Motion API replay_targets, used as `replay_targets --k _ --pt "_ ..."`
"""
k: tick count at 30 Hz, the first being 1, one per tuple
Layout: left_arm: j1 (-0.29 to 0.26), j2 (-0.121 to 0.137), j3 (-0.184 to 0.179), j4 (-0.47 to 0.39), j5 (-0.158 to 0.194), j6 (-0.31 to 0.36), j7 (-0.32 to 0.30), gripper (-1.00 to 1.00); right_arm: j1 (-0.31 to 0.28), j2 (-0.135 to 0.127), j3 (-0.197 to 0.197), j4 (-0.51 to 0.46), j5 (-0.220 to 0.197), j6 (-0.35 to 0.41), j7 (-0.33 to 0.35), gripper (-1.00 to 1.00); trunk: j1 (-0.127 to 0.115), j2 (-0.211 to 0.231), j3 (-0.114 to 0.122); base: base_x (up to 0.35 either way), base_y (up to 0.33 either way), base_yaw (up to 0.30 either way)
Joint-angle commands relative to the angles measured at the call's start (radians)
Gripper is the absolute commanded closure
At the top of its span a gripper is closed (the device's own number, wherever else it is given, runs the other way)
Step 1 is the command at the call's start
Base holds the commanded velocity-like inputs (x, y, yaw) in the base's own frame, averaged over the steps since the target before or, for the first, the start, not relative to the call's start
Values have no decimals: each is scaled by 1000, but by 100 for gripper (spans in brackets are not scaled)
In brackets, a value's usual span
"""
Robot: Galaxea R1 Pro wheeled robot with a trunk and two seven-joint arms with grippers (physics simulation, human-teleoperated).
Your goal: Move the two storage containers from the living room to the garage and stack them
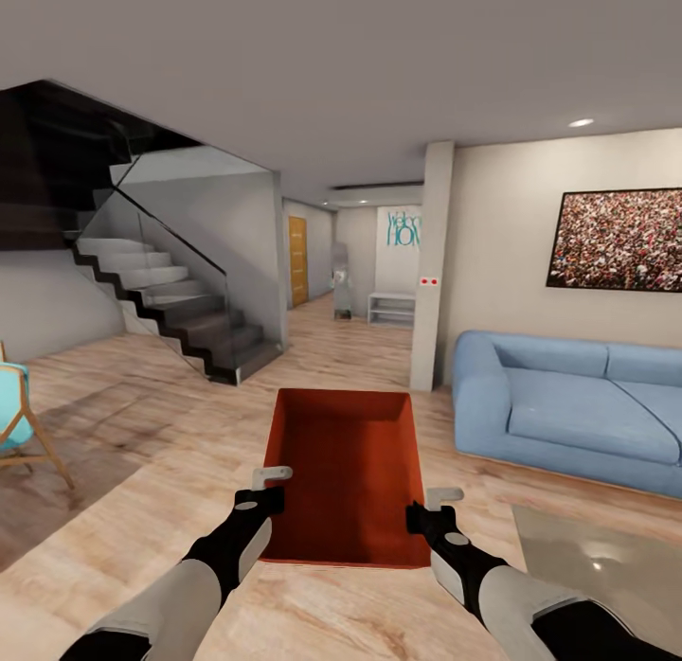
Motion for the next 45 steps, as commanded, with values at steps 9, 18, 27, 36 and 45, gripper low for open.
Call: replay_targets --k 9,18,27,36,45 --pt "-1 18 61 -5 -2 6 11 100 0 -1 -31 0 -5 -3 -6 100 1 -1 -2 321 12 -1" --pt "-1 35 61 -8 0 5 12 100 0 -1 -31 0 -5 -3 -6 100 1 -1 -2 322 0 0" --pt "-1 37 61 -5 1 4 11 100 0 -1 -31 0 -5 -3 -6 100 1 -1 -2 322 0 19" --pt "-1 37 61 -5 1 4 10 100 0 -1 -31 0 -5 -3 -6 100 1 -1 -2 322 0 147" --pt "-1 37 61 -6 1 4 11 100 0 -1 -31 0 -5 -3 -6 100 1 -1 -2 322 0 5"
